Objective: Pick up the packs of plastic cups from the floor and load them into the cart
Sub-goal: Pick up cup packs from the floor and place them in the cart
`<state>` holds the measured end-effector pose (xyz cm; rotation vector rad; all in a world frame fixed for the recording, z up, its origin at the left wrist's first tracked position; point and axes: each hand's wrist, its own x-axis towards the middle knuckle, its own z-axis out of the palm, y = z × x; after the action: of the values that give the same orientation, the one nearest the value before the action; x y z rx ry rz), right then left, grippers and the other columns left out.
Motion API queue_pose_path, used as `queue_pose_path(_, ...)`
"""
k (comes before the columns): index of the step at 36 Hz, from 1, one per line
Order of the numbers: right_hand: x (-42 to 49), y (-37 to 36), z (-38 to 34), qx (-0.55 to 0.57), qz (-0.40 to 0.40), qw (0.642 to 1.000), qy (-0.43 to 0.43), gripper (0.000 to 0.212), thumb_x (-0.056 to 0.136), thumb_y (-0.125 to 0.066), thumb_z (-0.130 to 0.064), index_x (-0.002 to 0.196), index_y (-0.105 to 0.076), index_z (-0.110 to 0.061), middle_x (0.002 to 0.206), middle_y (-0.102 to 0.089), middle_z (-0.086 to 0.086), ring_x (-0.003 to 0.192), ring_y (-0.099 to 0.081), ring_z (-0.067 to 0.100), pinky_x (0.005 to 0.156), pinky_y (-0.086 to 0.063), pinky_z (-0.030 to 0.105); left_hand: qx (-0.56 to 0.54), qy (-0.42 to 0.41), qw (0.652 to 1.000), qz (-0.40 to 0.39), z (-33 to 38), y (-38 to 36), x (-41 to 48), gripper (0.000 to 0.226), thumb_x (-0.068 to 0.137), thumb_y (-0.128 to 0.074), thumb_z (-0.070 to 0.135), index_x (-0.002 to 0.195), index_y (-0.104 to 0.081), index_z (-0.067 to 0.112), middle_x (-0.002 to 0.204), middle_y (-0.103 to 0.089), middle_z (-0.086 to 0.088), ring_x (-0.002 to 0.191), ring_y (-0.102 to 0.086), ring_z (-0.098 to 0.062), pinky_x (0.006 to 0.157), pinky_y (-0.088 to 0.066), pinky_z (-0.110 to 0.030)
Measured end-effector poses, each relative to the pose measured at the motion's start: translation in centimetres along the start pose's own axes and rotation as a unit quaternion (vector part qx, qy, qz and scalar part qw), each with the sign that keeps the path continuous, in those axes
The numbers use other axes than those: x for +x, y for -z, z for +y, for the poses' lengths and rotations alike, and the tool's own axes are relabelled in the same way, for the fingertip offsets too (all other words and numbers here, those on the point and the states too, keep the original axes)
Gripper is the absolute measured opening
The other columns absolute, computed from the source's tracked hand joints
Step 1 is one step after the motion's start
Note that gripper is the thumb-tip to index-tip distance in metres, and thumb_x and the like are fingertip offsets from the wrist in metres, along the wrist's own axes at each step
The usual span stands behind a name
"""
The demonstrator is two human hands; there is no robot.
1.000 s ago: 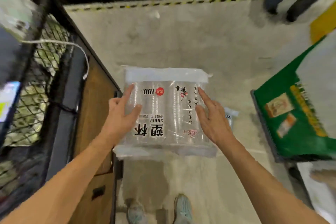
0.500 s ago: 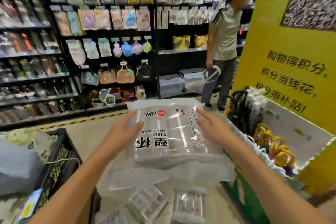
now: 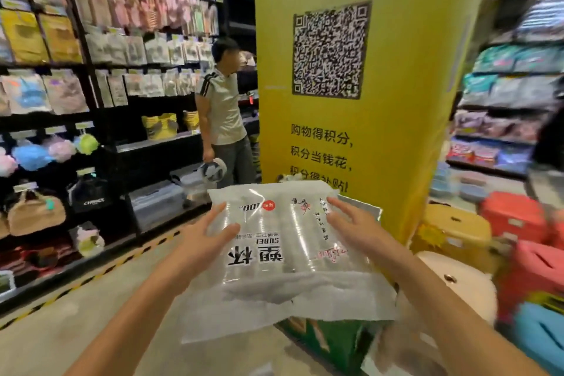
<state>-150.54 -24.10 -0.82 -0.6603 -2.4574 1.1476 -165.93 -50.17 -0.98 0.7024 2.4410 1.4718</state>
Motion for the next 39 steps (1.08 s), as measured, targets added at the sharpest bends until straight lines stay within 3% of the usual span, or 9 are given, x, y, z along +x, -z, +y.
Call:
queue_pose_path(4,-3.4,2.8,1.0,0.006,0.056,0.997,-0.053,0.048,0.099,-0.046,-0.048,0.146,-0.039,-0.045,0.157,-0.032,-0.008,0.144,-0.032,0.02,0.116,-0.029,0.044,0.012,-0.039,0.995,-0.09,1.6,-2.1,2.0,0.07,0.073,-0.06,0.074,0.136,-0.033,0.061,0.157,-0.029,0.002,0.139,-0.036,-0.025,0.107,-0.04,-0.055)
queue_pose_path(10,-10.7,6.0,3.6,-0.003,0.165,0.975,-0.151,0.055,0.087,-0.047,-0.063,0.141,-0.04,-0.052,0.153,-0.037,-0.016,0.142,-0.035,0.014,0.116,-0.031,0.042,-0.004,-0.124,0.971,-0.206,4.8,-8.2,2.1,0.063,0.09,-0.059,0.048,0.147,-0.033,0.042,0.157,-0.031,0.003,0.14,-0.035,-0.024,0.109,-0.037,-0.047)
queue_pose_path(15,-19.5,7.9,5.5,-0.002,0.252,0.938,-0.238,0.051,0.092,-0.05,-0.057,0.141,-0.041,-0.052,0.151,-0.04,-0.015,0.14,-0.038,0.015,0.117,-0.03,0.044,-0.009,-0.171,0.933,-0.317,6.5,-14.3,-0.4,0.061,0.082,-0.061,0.064,0.137,-0.036,0.057,0.152,-0.039,-0.002,0.14,-0.034,-0.024,0.11,-0.036,-0.052)
queue_pose_path(21,-31.3,10.1,6.8,-0.003,0.352,0.882,-0.313,0.049,0.096,-0.052,-0.05,0.144,-0.042,-0.044,0.156,-0.037,-0.009,0.144,-0.033,0.017,0.117,-0.029,0.042,-0.018,-0.21,0.884,-0.417,10.4,-21.8,-7.7,0.059,0.085,-0.061,0.051,0.141,-0.041,0.047,0.154,-0.035,-0.004,0.138,-0.036,-0.026,0.109,-0.033,-0.043)
queue_pose_path(26,-41.0,11.9,6.0,0.001,0.414,0.834,-0.365,0.048,0.102,-0.048,-0.038,0.148,-0.04,-0.032,0.155,-0.032,-0.012,0.144,-0.03,0.014,0.115,-0.029,0.033,-0.006,-0.244,0.832,-0.498,13.4,-27.2,-13.9,0.045,0.072,-0.061,0.073,0.114,-0.044,0.07,0.151,-0.04,-0.002,0.133,-0.044,-0.028,0.104,-0.041,-0.052)
queue_pose_path(29,-46.3,12.8,6.0,-0.035,0.444,0.802,-0.399,0.045,0.099,-0.047,-0.044,0.144,-0.042,-0.042,0.153,-0.037,-0.012,0.139,-0.036,0.011,0.116,-0.029,0.036,-0.021,-0.288,0.791,-0.539,15.5,-29.6,-18.6,0.05,0.083,-0.062,0.06,0.129,-0.043,0.056,0.146,-0.047,0.0,0.129,-0.048,-0.022,0.106,-0.04,-0.045)
queue_pose_path(32,-51.8,13.6,6.2,-0.026,0.483,0.758,-0.437,0.042,0.094,-0.048,-0.055,0.135,-0.043,-0.06,0.139,-0.048,-0.015,0.119,-0.052,0.013,0.104,-0.039,0.033,-0.052,-0.318,0.753,-0.574,17.6,-31.8,-23.7,0.057,0.087,-0.069,0.044,0.139,-0.049,0.034,0.134,-0.05,0.005,0.123,-0.046,-0.011,0.101,-0.036,-0.03)
queue_pose_path(37,-61.2,14.8,5.8,0.001,0.539,0.719,-0.439,0.045,0.102,-0.047,-0.036,0.146,-0.04,-0.039,0.149,-0.041,-0.011,0.136,-0.042,0.013,0.106,-0.033,0.024,-0.055,-0.358,0.71,-0.604,20.3,-35.8,-32.8,0.051,0.089,-0.067,0.034,0.137,-0.052,0.029,0.137,-0.052,0.001,0.129,-0.047,-0.019,0.105,-0.036,-0.031)
queue_pose_path(39,-65.0,15.3,5.4,0.0,0.551,0.711,-0.437,0.046,0.103,-0.044,-0.033,0.149,-0.038,-0.034,0.153,-0.038,-0.007,0.139,-0.039,0.013,0.102,-0.031,0.021,-0.047,-0.36,0.696,-0.619,21.2,-37.2,-36.5,0.054,0.085,-0.067,0.047,0.136,-0.052,0.037,0.139,-0.053,-0.001,0.128,-0.05,-0.023,0.11,-0.037,-0.039)
